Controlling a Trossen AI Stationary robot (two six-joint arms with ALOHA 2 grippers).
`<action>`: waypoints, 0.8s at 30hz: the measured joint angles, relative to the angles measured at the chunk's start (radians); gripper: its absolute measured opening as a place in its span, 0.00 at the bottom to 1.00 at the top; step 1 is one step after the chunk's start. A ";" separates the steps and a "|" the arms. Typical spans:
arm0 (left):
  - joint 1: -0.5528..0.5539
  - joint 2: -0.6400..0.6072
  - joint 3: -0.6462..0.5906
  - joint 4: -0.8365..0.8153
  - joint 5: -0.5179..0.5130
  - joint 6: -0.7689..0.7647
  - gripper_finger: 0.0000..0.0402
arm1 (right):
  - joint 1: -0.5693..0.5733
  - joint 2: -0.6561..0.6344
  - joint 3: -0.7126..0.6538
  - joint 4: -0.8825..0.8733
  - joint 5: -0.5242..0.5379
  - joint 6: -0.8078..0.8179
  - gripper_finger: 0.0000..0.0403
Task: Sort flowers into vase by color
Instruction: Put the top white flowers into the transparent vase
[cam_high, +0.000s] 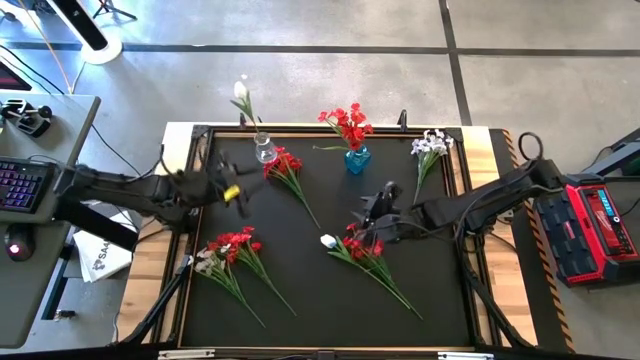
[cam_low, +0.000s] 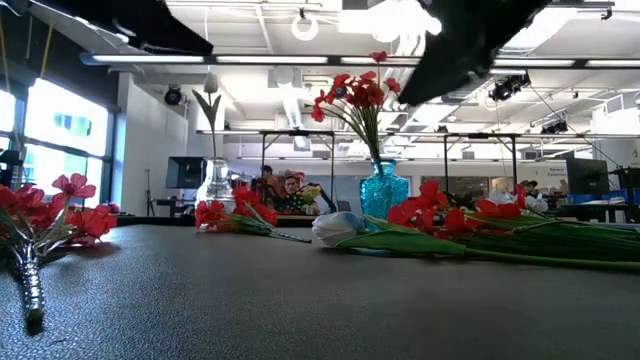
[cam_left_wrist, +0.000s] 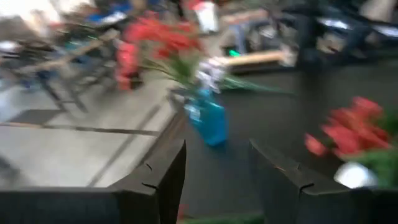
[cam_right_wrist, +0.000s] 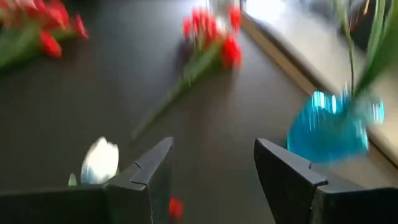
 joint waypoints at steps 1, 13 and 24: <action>-0.032 0.015 0.000 -0.017 -0.014 -0.011 0.39 | 0.000 0.002 0.027 -0.088 -0.016 0.076 0.48; -0.124 0.224 0.000 -0.016 -0.247 -0.062 0.39 | -0.207 0.003 -0.183 -0.455 -0.210 0.665 0.48; -0.124 0.269 0.000 0.041 -0.246 -0.046 0.39 | -0.707 0.001 -0.352 -0.353 -0.246 0.555 0.48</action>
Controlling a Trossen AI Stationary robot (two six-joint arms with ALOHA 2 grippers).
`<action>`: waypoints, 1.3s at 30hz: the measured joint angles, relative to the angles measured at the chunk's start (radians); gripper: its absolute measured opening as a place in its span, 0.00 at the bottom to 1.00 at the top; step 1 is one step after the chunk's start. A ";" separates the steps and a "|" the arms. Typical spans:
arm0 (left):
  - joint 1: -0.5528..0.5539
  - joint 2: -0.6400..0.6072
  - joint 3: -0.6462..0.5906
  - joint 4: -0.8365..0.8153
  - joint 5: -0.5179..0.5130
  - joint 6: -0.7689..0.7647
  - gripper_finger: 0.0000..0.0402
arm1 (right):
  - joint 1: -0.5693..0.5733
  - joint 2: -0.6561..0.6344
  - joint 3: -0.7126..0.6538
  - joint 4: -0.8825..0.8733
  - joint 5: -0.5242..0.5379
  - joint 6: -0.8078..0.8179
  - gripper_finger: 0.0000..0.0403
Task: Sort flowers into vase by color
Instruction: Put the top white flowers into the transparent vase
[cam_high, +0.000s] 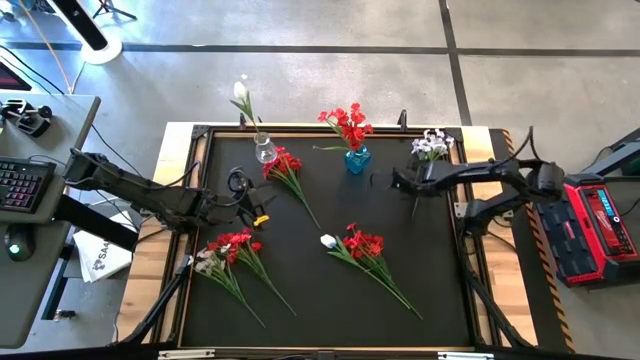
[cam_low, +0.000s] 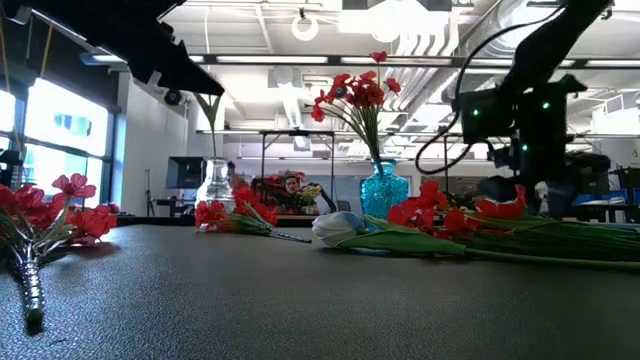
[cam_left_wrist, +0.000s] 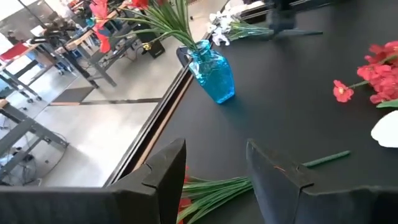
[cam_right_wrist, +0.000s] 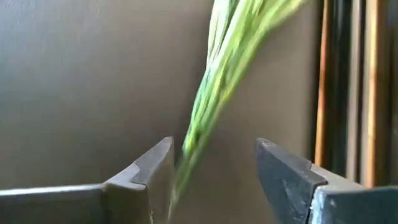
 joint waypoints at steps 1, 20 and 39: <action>0.000 0.000 0.000 0.000 0.009 0.000 0.39 | -0.025 0.000 -0.005 0.042 0.003 -0.031 0.48; 0.000 0.004 0.000 0.000 0.037 -0.034 0.39 | -0.256 0.000 -0.007 0.214 -0.044 -0.251 0.09; 0.000 0.009 -0.001 -0.001 0.082 -0.045 0.39 | 0.147 -0.501 -0.007 0.359 0.368 -0.325 0.00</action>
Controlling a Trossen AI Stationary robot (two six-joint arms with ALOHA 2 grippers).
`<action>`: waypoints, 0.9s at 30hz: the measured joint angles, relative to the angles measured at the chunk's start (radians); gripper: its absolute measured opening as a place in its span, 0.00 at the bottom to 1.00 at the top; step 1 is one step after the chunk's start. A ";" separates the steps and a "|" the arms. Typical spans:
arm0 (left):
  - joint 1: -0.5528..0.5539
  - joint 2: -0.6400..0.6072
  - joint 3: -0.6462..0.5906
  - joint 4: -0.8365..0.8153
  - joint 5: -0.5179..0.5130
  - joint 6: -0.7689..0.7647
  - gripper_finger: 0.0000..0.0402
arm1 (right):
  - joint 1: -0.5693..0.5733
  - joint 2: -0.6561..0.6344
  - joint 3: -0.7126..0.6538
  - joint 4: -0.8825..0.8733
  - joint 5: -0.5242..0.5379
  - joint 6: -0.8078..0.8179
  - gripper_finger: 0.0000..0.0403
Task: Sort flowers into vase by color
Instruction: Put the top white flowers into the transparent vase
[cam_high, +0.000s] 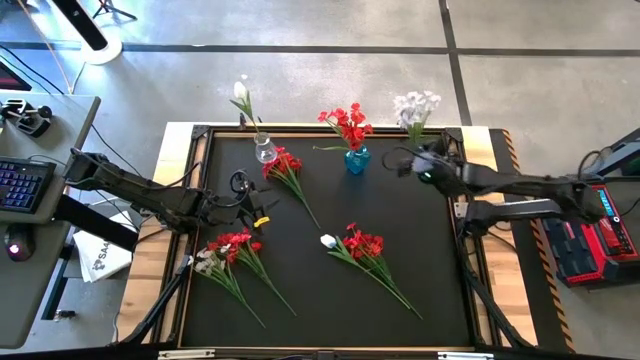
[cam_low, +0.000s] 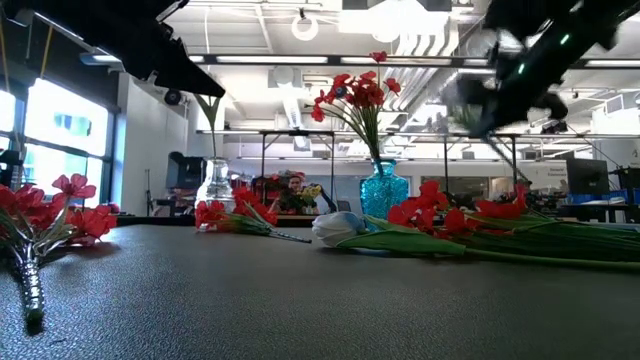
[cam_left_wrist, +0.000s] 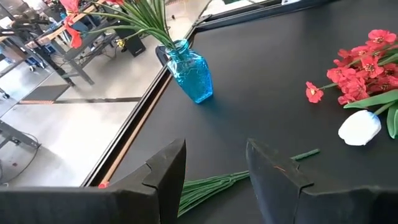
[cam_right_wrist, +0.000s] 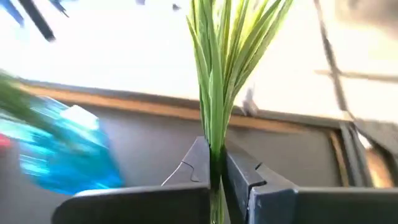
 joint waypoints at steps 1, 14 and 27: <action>0.000 0.000 0.000 0.001 0.015 0.000 0.39 | 0.051 -0.036 0.000 0.013 0.037 -0.003 0.00; 0.050 0.055 0.000 0.212 0.475 0.166 0.39 | 0.632 0.063 0.000 0.619 0.199 -0.437 0.00; 0.156 0.386 0.000 0.835 0.882 0.299 0.39 | 0.674 0.605 0.000 1.605 -0.556 -0.979 0.00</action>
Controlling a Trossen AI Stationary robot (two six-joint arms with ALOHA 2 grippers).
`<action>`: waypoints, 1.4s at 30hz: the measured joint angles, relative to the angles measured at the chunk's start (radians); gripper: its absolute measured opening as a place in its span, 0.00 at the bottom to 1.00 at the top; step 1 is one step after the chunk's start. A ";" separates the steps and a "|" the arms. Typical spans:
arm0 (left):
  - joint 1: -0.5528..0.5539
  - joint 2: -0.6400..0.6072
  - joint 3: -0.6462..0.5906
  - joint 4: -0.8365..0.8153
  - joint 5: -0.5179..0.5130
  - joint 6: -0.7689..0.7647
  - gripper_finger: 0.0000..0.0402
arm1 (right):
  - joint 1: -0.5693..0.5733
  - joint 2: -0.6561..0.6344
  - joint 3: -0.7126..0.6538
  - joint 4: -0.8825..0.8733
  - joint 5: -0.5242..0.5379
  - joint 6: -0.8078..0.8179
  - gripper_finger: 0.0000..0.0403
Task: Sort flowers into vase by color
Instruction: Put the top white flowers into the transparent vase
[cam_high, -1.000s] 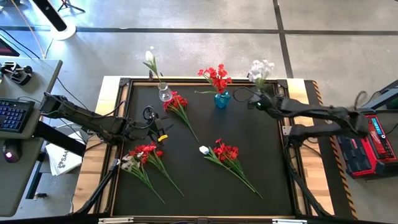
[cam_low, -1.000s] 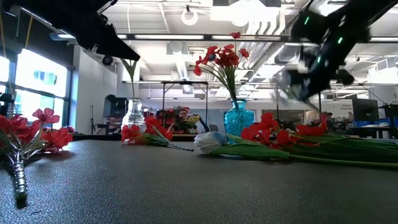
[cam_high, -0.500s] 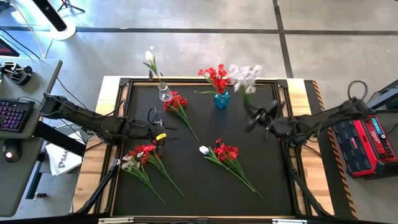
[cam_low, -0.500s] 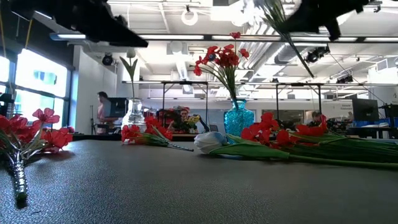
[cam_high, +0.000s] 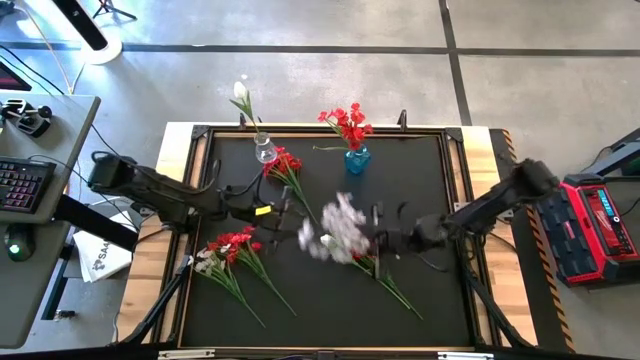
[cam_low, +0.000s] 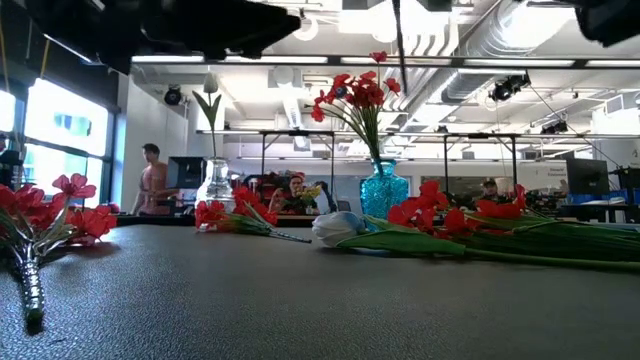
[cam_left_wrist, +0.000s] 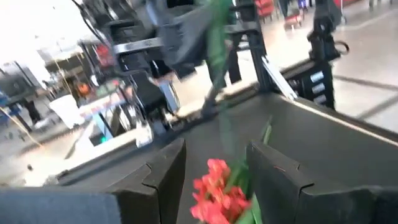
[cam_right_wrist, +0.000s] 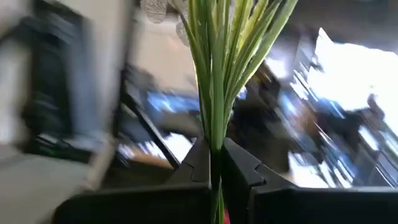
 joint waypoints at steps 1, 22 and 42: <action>0.004 0.015 0.000 0.040 0.000 0.000 0.39 | -0.005 0.024 0.000 0.069 -0.057 -0.021 0.00; 0.030 0.110 0.124 0.162 0.103 -0.139 0.61 | -0.142 0.101 0.084 -0.045 -0.087 0.109 0.00; 0.027 0.184 0.192 0.182 0.103 -0.183 0.62 | -0.166 0.100 0.117 -0.178 0.022 0.109 0.00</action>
